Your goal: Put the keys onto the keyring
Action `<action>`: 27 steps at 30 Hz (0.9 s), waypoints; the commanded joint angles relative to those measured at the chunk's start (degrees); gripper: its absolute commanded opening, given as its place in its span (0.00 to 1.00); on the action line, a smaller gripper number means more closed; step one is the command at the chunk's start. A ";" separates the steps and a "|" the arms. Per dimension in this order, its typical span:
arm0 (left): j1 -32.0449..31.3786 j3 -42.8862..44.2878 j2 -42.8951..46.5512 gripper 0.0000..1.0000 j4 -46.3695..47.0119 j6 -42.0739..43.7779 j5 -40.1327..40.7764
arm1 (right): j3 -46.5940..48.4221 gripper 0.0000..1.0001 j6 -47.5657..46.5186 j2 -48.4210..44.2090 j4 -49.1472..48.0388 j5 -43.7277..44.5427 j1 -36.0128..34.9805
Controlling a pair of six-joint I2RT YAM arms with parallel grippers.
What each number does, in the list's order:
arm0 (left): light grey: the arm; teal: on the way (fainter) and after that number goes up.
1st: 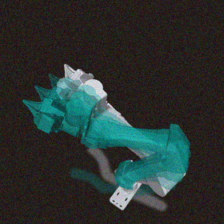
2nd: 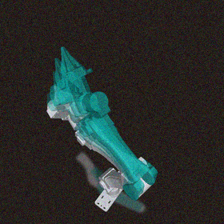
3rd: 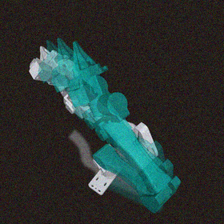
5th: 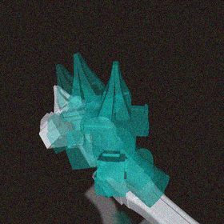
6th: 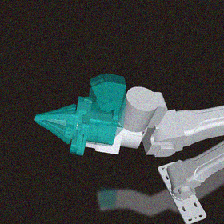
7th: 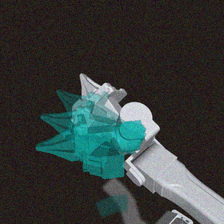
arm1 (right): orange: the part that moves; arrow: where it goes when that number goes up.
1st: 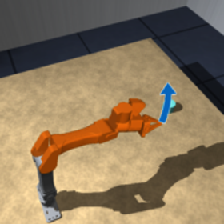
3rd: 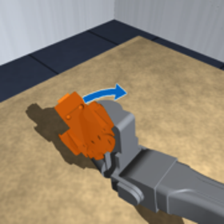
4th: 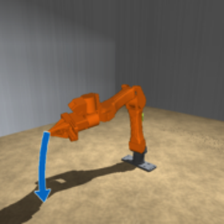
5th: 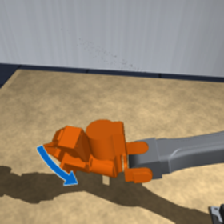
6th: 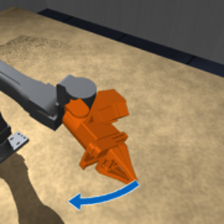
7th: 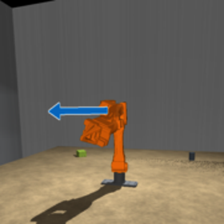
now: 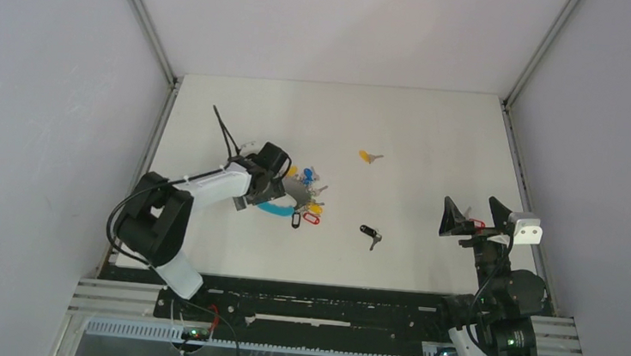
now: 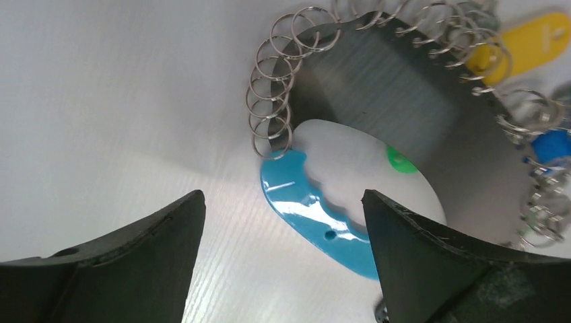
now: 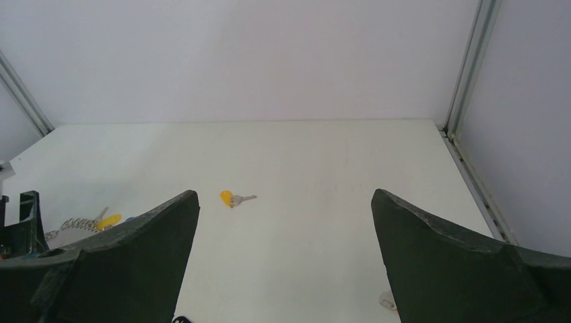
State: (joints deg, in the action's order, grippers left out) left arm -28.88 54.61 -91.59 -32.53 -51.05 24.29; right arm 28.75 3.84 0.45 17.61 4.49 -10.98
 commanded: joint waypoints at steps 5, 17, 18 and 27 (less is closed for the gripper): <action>0.76 1.34 -4.78 0.77 2.19 0.25 -0.13 | 0.87 1.00 -0.14 -5.45 -0.88 0.62 -0.45; 3.04 -4.52 -1.40 0.37 -0.13 11.24 0.58 | 0.89 1.00 -0.10 -5.37 -0.95 0.41 -0.44; 3.03 -4.13 -1.68 0.35 -0.83 12.90 0.60 | 0.87 1.00 -0.07 -5.37 -0.99 0.43 -0.46; -1.18 3.99 -4.91 0.29 -9.45 27.21 7.69 | 0.87 1.00 -0.06 -5.46 -0.86 0.17 -0.44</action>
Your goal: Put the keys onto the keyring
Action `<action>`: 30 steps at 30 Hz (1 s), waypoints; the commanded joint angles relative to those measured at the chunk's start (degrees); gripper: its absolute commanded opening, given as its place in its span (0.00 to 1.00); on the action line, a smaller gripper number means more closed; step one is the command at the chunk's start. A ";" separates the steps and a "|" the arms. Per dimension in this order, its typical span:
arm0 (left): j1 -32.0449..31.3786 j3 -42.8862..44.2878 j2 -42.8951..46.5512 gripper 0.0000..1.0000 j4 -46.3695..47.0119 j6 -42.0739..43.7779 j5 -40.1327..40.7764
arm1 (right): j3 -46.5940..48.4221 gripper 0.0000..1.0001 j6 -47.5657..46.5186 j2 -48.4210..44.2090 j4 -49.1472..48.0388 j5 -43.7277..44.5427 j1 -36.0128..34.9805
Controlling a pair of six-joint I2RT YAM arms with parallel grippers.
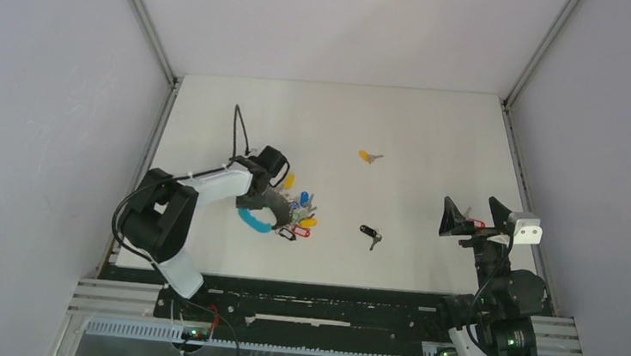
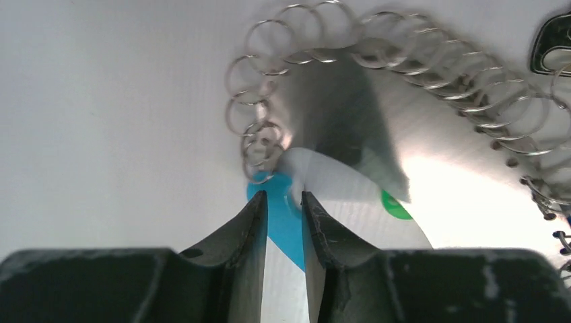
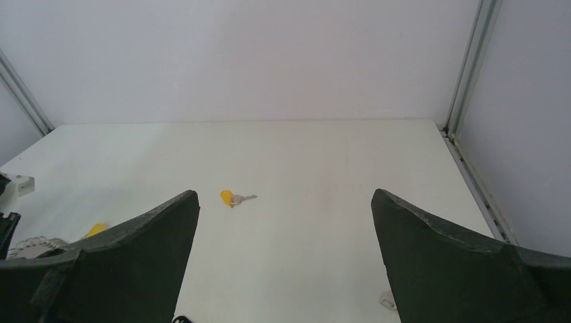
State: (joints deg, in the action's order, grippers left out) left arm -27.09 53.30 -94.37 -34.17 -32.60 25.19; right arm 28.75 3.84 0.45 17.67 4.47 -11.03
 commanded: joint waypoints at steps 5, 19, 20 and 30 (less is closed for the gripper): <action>-4.19 9.42 -5.70 0.31 -10.32 11.79 11.50 | 0.91 1.00 0.02 -5.50 -0.96 0.11 -0.57; -3.48 6.05 8.45 0.94 -3.42 -19.37 -3.96 | 0.95 1.00 -0.10 -5.48 -0.92 0.35 -1.25; -3.04 6.44 8.09 0.94 -3.85 -21.94 -4.93 | 0.95 1.00 -0.06 -5.46 -0.89 0.36 -1.20; -2.44 9.16 -0.90 0.95 -3.22 -33.90 -10.54 | 1.13 1.00 -0.06 -5.46 -0.52 0.62 -1.41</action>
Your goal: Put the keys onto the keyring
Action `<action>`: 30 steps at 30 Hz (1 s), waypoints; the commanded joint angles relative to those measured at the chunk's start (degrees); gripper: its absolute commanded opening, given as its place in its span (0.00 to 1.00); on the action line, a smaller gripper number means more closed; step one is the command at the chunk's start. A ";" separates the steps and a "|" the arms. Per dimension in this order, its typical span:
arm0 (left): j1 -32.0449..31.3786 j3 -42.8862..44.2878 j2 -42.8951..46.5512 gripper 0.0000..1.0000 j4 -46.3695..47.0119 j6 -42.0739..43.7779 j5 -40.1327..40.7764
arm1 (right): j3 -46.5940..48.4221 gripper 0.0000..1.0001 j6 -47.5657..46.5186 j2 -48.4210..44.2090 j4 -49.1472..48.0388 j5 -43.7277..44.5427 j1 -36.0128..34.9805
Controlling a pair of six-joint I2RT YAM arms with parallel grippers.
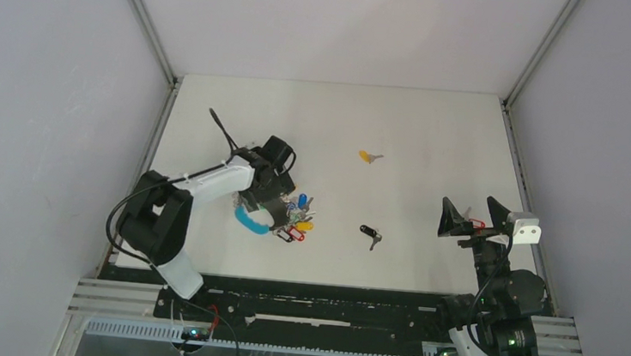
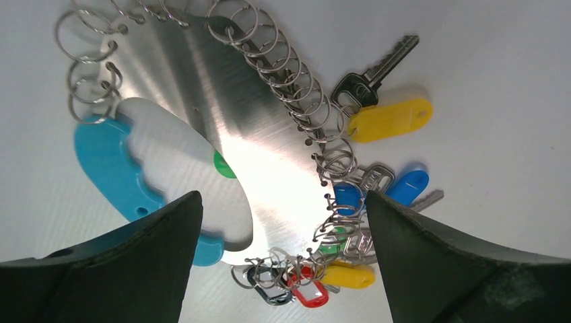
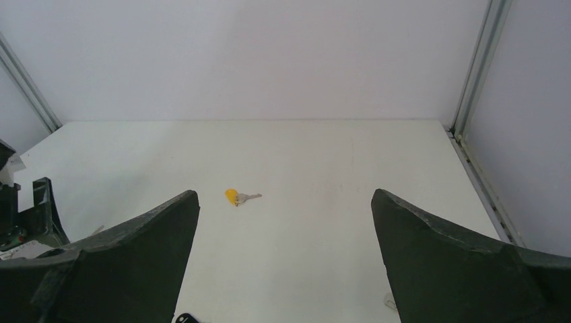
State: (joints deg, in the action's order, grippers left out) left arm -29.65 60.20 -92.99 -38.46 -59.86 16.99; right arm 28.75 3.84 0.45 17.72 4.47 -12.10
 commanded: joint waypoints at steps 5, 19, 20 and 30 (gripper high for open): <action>0.12 4.27 -6.90 0.94 -0.22 -6.51 -2.57 | 1.13 1.00 -0.14 -5.50 -0.65 0.53 -0.47; -0.14 2.30 -10.82 0.70 0.04 -1.26 -1.09 | 1.29 1.00 -0.02 -5.47 -0.58 0.08 -0.60; -0.10 2.24 -10.81 0.66 0.65 0.20 -1.28 | 1.45 1.00 0.09 -5.46 -0.39 -0.13 -0.56; -2.04 2.12 -6.99 0.47 3.60 17.66 0.47 | 5.17 1.00 3.21 -1.11 1.68 -4.94 -0.56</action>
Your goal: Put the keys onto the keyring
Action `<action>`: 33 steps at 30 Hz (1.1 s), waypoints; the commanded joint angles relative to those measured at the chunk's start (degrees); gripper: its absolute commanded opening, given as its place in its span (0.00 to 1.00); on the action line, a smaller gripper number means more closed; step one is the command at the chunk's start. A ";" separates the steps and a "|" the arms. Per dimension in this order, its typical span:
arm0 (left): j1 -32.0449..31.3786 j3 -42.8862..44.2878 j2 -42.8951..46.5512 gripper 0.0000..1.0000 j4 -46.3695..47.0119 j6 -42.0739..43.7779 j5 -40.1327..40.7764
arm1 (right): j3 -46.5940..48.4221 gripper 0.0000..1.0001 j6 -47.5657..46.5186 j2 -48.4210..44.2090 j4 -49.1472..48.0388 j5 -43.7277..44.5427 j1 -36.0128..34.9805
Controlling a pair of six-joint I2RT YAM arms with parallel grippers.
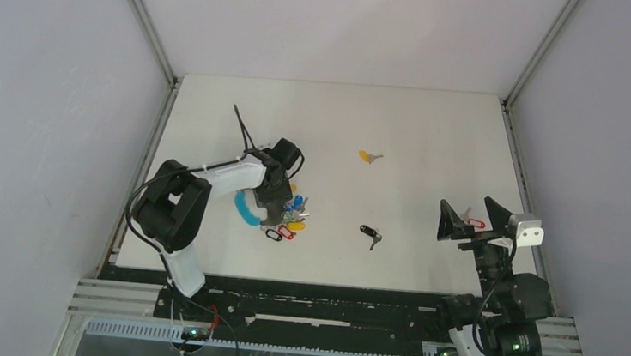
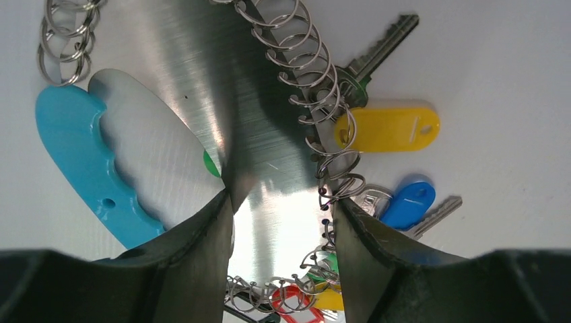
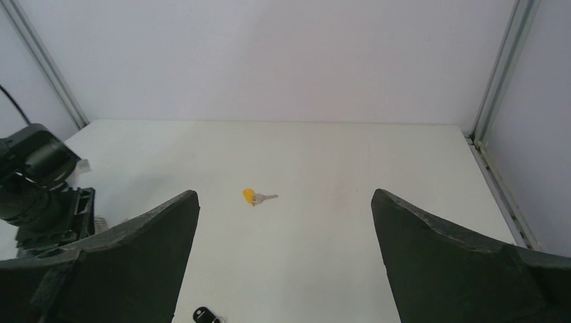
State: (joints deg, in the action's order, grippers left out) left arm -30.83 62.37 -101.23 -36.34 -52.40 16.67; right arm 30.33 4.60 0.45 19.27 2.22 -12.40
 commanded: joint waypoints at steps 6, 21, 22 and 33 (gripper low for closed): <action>-3.01 -1.57 5.38 0.40 5.22 22.97 0.86 | 5.55 1.00 7.01 6.77 0.77 -9.17 -0.25; -7.90 -4.63 12.18 0.22 12.12 40.83 2.43 | 4.20 1.00 14.44 45.34 -19.11 -27.30 -3.29; -8.26 -4.67 12.49 0.21 12.27 41.53 2.90 | 4.21 1.00 14.98 47.95 -21.47 -28.13 -3.54; -9.39 -3.04 20.85 0.20 9.66 54.88 3.38 | 4.32 0.86 19.70 71.64 -46.75 -38.58 -4.74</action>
State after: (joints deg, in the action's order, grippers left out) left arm -39.88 57.89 -86.61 -27.90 -5.37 18.46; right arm 34.26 22.35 67.68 -12.80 -30.85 -16.32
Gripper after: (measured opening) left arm 0.559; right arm 0.892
